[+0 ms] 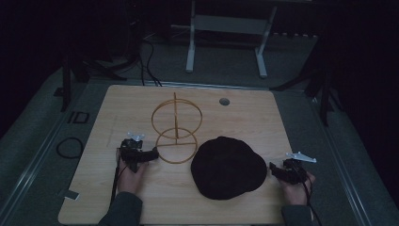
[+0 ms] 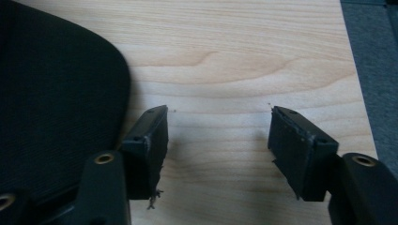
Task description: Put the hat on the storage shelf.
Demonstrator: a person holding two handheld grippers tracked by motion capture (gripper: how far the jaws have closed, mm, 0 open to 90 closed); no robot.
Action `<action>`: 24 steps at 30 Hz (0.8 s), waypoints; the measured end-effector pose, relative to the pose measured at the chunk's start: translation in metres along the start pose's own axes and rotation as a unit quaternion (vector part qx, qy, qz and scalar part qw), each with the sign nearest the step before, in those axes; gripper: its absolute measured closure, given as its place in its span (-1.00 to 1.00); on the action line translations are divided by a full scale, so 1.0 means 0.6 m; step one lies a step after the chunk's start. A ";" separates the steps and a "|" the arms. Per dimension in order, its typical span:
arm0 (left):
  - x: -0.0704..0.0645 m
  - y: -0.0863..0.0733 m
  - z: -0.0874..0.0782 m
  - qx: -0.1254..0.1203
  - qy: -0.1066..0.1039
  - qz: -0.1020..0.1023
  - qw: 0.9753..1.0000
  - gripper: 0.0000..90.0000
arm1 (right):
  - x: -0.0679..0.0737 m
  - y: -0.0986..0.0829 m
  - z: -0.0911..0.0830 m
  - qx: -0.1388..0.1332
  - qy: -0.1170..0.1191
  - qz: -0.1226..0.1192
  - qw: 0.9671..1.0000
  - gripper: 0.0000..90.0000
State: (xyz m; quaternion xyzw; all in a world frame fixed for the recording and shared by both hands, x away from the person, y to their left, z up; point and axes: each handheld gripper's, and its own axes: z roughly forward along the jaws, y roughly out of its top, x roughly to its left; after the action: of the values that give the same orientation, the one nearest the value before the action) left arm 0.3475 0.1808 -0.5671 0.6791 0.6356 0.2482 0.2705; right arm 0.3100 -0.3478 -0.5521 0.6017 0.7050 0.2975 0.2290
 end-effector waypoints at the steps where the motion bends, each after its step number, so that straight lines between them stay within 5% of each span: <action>1: 0.000 0.000 0.000 0.000 0.000 0.000 1.000 -0.98 | 0.000 0.000 -0.001 0.000 0.004 -0.001 1.000 -0.12; 14: 0.000 0.000 0.000 0.000 0.000 0.000 1.000 -0.98 | 0.012 0.033 -0.033 0.011 0.043 -0.080 0.996 -0.13; 24: 0.000 0.000 0.000 0.000 0.000 0.000 1.000 -0.98 | 0.026 0.055 -0.058 0.015 0.087 -0.133 0.987 -0.17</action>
State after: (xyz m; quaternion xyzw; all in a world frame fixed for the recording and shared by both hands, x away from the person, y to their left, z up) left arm 0.3474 0.1807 -0.5671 0.6791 0.6356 0.2482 0.2706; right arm 0.3072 -0.3343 -0.5039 0.4782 0.8000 0.3051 0.1954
